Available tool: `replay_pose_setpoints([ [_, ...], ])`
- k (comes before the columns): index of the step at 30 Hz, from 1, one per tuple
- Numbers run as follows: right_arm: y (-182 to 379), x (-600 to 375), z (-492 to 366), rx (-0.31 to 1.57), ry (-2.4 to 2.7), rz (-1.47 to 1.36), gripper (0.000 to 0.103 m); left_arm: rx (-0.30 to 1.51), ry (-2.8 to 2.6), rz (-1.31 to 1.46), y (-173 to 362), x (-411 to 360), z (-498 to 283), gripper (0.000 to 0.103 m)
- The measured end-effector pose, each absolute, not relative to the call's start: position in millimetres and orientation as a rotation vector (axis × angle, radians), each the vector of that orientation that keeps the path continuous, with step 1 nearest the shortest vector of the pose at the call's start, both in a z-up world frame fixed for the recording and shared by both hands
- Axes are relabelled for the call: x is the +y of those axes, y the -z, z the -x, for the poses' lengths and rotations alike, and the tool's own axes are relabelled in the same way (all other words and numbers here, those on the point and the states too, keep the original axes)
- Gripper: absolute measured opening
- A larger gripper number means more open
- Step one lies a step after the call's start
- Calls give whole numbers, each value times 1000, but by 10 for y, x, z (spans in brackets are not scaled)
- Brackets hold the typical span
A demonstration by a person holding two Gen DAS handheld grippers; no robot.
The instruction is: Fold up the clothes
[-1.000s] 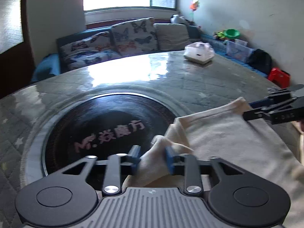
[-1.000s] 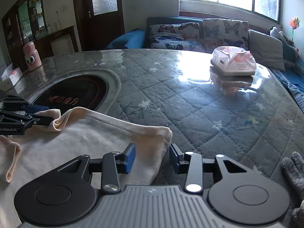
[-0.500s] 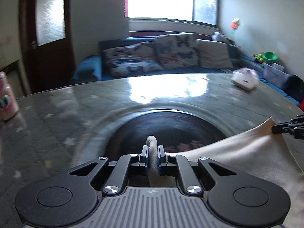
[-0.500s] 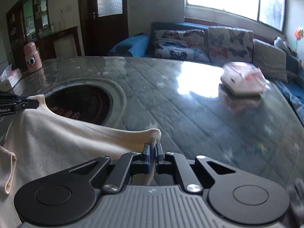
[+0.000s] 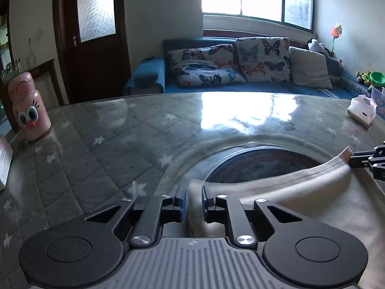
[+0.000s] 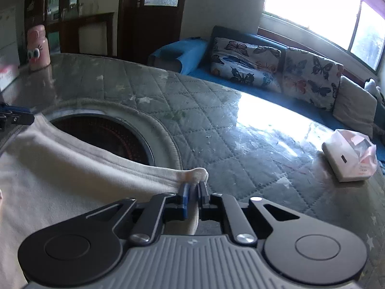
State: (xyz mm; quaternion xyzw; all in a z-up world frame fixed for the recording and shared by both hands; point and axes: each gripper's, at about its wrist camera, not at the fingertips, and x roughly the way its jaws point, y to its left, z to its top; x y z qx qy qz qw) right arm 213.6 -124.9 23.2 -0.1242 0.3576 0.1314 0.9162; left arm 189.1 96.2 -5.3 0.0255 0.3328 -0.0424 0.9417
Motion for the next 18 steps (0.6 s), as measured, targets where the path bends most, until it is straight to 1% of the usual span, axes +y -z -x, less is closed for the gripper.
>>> replay_pose_setpoints([
  [1, -242, -1243, -2112, 734, -272, 259, 14, 676, 92, -54, 44, 981, -1854, 20],
  [2, -273, -1246, -2054, 729, -279, 260, 18, 669, 100, -62, 19, 993, -1793, 22],
  [3, -303, -1249, -1995, 723, -287, 261, 25, 660, 108, -68, -10, 1001, -1724, 24],
  [4, -329, -1247, -1937, 718, -292, 265, 29, 652, 119, -74, -41, 1003, -1655, 25],
  [6, -386, -1196, -1751, 706, -315, 288, 43, 633, 155, -84, -112, 970, -1462, 25],
  [8, -431, -1144, -1547, 701, -354, 298, 49, 621, 193, -102, -159, 903, -1245, 27],
  [9, -448, -1114, -1439, 698, -374, 303, 55, 616, 214, -115, -179, 856, -1124, 27],
  [10, -454, -1079, -1334, 696, -386, 310, 58, 612, 236, -125, -196, 810, -1002, 28],
  [11, -455, -1048, -1217, 691, -399, 316, 62, 610, 260, -129, -203, 766, -878, 30],
  [12, -456, -1016, -1073, 683, -417, 320, 63, 608, 283, -134, -207, 720, -759, 33],
  [15, -459, -952, -728, 675, -454, 315, 72, 613, 323, -175, -142, 554, -474, 34],
  [16, -455, -955, -638, 672, -457, 307, 74, 610, 324, -200, -110, 503, -404, 35],
  [17, -447, -960, -528, 672, -461, 295, 77, 607, 324, -220, -79, 454, -340, 40],
  [18, -432, -965, -439, 673, -464, 288, 78, 605, 322, -230, -50, 415, -297, 42],
])
